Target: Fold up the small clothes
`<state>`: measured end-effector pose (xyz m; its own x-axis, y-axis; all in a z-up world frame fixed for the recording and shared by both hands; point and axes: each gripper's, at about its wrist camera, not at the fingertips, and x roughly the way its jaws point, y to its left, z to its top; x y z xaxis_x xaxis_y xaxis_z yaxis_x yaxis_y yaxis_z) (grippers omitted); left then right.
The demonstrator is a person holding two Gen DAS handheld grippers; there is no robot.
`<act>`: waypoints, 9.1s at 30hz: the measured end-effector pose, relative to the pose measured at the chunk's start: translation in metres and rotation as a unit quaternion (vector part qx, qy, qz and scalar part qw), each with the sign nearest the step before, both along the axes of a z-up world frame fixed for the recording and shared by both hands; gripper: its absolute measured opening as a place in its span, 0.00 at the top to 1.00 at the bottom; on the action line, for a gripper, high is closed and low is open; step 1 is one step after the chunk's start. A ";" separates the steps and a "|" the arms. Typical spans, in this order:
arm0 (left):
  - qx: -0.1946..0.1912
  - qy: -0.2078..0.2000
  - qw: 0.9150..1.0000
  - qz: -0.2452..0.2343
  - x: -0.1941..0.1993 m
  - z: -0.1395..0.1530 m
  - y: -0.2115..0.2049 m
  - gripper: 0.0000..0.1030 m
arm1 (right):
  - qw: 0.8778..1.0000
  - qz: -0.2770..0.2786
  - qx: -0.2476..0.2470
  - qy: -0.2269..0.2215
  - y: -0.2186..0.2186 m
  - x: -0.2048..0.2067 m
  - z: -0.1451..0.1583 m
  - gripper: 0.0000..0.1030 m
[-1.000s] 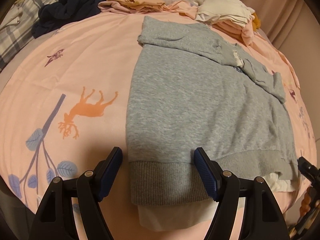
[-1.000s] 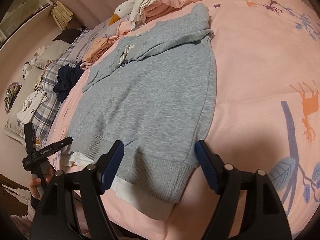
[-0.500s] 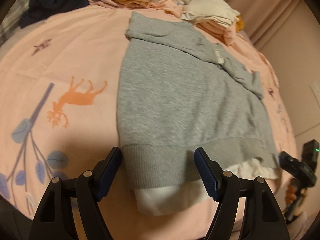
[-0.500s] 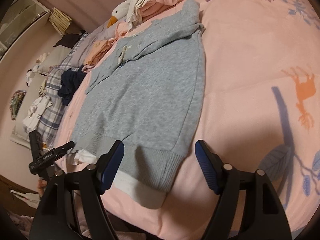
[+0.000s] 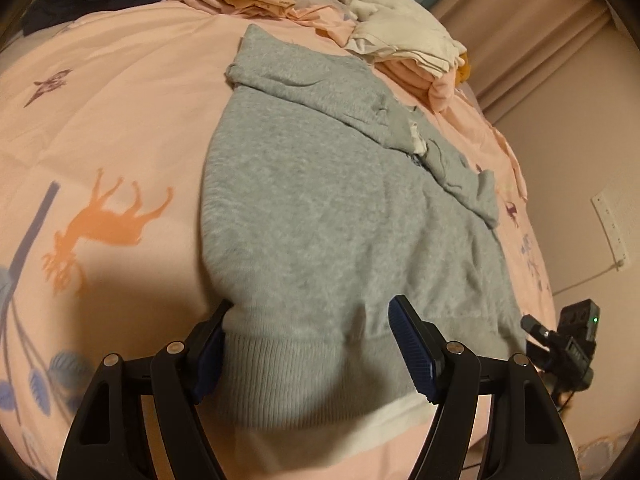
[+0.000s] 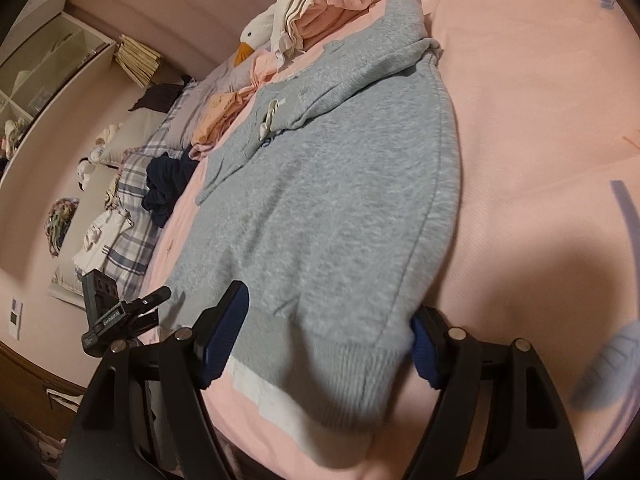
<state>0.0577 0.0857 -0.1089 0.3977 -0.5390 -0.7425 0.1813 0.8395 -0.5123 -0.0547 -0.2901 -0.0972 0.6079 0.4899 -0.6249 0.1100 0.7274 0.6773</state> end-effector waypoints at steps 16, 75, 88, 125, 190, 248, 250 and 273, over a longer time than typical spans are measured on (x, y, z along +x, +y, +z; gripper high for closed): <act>0.009 -0.009 0.999 -0.036 -0.016 -0.001 -0.003 0.28 | 0.999 0.016 0.031 0.009 0.000 -0.006 -0.001 0.34; -0.039 -0.020 0.999 0.024 0.003 0.018 0.004 0.84 | 0.999 -0.010 0.007 -0.048 0.018 0.006 0.024 0.79; -0.037 -0.036 0.999 0.015 0.006 0.026 -0.001 0.84 | 0.998 -0.011 0.008 -0.063 0.019 0.008 0.032 0.80; -0.027 -0.079 0.997 0.004 0.054 0.056 -0.026 0.84 | 0.992 -0.027 -0.015 -0.121 0.011 0.036 0.067 0.82; 0.015 -0.098 0.995 0.021 0.212 0.073 -0.070 0.84 | 0.984 -0.117 -0.015 -0.135 -0.060 0.176 0.089 0.82; 0.063 0.007 0.997 0.045 0.318 0.015 -0.098 0.84 | 0.989 -0.140 0.043 -0.027 -0.123 0.277 0.015 0.82; 0.052 0.018 0.997 0.053 0.321 0.013 -0.095 0.84 | 0.988 -0.142 0.053 -0.025 -0.125 0.278 0.013 0.81; -0.105 0.037 0.976 0.185 0.341 0.048 -0.016 0.55 | 0.930 -0.247 0.271 -0.026 -0.173 0.275 0.016 0.39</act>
<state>0.3984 0.0701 -0.0606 0.5426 -0.5129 -0.6652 -0.1582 0.7153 -0.6807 0.2200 -0.4632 -0.0815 0.8647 0.3770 -0.3319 0.2980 0.1468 0.9432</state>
